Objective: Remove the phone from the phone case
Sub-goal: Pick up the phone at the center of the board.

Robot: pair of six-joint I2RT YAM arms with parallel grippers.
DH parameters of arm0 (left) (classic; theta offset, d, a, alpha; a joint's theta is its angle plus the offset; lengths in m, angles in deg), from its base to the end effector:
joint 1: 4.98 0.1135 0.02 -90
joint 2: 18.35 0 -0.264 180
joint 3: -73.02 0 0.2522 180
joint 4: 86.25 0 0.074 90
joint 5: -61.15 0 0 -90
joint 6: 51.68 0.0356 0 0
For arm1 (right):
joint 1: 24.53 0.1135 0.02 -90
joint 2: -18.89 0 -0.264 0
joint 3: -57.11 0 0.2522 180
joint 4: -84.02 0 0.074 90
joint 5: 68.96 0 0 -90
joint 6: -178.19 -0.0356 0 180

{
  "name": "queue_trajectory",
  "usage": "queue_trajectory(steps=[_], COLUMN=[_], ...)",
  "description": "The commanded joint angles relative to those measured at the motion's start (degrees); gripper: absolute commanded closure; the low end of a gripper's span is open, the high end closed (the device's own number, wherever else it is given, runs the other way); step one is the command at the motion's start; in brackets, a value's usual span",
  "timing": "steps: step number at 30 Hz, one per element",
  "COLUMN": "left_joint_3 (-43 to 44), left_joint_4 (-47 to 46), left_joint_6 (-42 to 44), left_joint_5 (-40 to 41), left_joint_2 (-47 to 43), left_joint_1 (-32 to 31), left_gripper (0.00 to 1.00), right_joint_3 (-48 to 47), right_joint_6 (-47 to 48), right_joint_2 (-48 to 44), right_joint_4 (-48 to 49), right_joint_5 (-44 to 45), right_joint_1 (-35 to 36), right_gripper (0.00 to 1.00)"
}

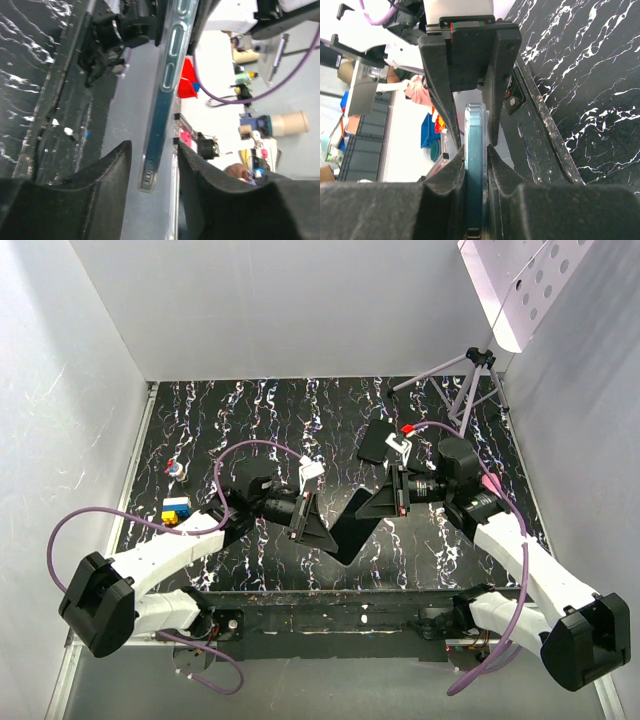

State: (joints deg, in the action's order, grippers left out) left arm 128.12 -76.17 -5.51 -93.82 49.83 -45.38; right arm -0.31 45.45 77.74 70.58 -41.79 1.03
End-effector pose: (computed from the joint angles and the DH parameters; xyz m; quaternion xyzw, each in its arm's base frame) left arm 0.1690 -0.1862 0.2665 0.2746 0.7126 -0.6441 0.0440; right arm 0.1873 0.1247 0.3100 -0.2132 0.7163 0.6340 0.1986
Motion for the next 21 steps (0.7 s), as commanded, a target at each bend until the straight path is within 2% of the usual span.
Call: queue_trajectory(steps=[1,3,7,12,18,21], left_joint_3=[-1.6,-5.55,-11.36,-11.9,-12.25,-11.73], left_joint_4=[-3.94,-9.56,-18.02,-18.02,-22.15,-23.21], left_joint_6=[-6.77,-11.78,-19.79,-20.06,-22.17,-22.52], left_joint_5=[12.75,15.56,17.86,19.0,17.42,16.37], left_joint_2=[-4.45,-7.0,-10.69,-13.86,-13.17,-12.46], left_joint_1=[-0.03,0.06,0.32,0.68,1.03,1.03], left_gripper=[0.48,0.39,0.47,0.49,0.53,0.58], right_joint_3=[0.86,1.82,3.84,3.41,2.79,3.05], right_joint_6=[-7.08,-9.62,-13.24,-13.6,-13.25,-13.07], right_joint_2=[-3.3,-4.18,-5.24,-5.06,-5.59,-6.2], right_joint_4=[6.54,8.64,13.82,15.15,14.98,14.98], right_joint_5=[8.94,9.3,5.88,2.01,0.25,0.42], right_joint_1=[0.19,-0.77,-4.11,-5.17,-5.17,-5.17], right_gripper=[0.99,0.99,0.99,0.99,0.99,0.99])
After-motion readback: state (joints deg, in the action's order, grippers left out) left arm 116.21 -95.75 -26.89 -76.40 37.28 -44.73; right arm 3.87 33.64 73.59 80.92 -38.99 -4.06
